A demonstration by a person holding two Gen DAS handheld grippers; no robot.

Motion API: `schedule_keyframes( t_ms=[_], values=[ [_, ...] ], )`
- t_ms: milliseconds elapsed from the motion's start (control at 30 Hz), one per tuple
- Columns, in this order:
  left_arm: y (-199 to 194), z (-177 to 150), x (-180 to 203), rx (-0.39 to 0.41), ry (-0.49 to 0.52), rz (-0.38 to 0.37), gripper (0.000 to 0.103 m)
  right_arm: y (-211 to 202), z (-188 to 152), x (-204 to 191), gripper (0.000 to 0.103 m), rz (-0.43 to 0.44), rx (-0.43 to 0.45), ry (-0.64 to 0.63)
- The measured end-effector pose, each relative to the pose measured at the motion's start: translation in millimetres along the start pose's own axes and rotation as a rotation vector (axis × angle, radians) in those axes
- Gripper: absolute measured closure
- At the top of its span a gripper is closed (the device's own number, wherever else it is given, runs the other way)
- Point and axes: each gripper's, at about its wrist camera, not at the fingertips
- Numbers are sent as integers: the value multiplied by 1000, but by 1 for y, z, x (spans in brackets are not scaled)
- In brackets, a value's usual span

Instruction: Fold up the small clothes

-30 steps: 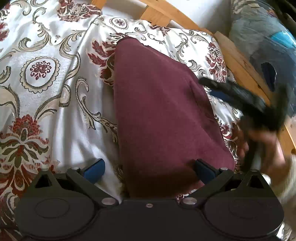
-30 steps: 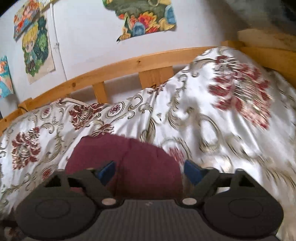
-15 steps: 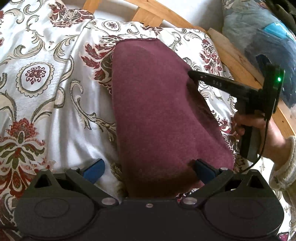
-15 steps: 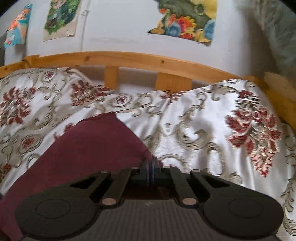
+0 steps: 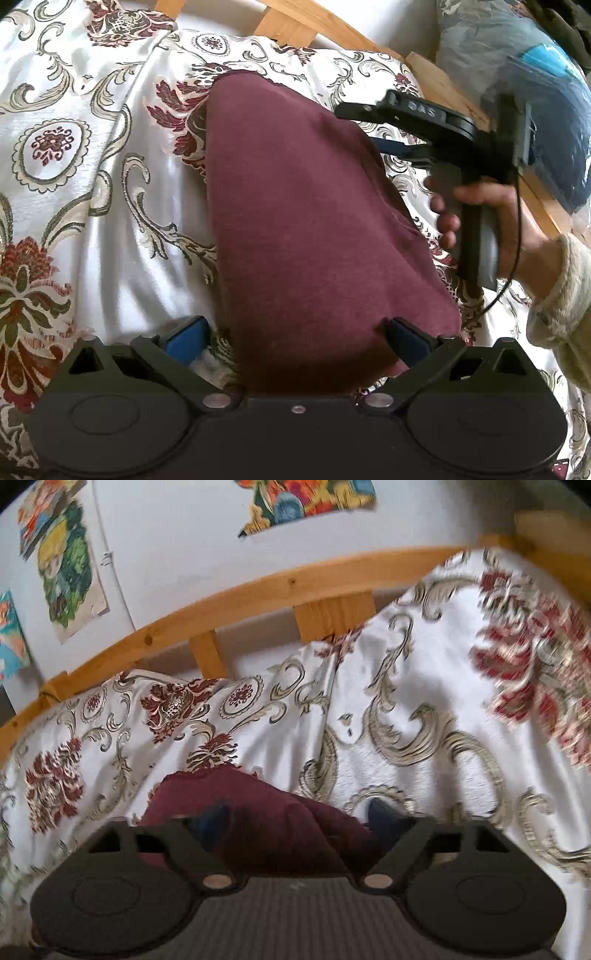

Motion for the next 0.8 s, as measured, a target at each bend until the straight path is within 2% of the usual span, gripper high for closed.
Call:
schedule_keyframes(
  t_ms=[133, 200, 267, 367, 433, 567, 800],
  values=[
    [2, 1, -1, 0, -4, -10, 1, 24, 1, 0, 12, -11, -81, 14],
    [3, 1, -2, 0, -6, -15, 1, 30, -2, 1, 21, -30, -96, 3],
    [3, 2, -3, 0, -11, -20, 1, 31, -7, 2, 37, -44, -95, -4],
    [4, 1, -6, -1, -13, -30, 1, 25, -9, 7, 53, -44, -92, -2],
    [5, 2, -7, -7, -12, -41, 1, 21, -11, 10, 60, -44, -86, 3],
    [6, 3, -10, -17, -14, -65, 1, 13, -15, 13, 64, -45, -70, 19],
    [8, 2, -10, -15, -10, -58, 1, 12, -18, 20, 63, -34, -59, 73]
  ],
)
Point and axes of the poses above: each gripper's, at about its wrist camera, not at the fingertips, and y roughly the way its jaws point, x to its right, z to its top, and after that the axes turned 14 degrees about y, right-handed
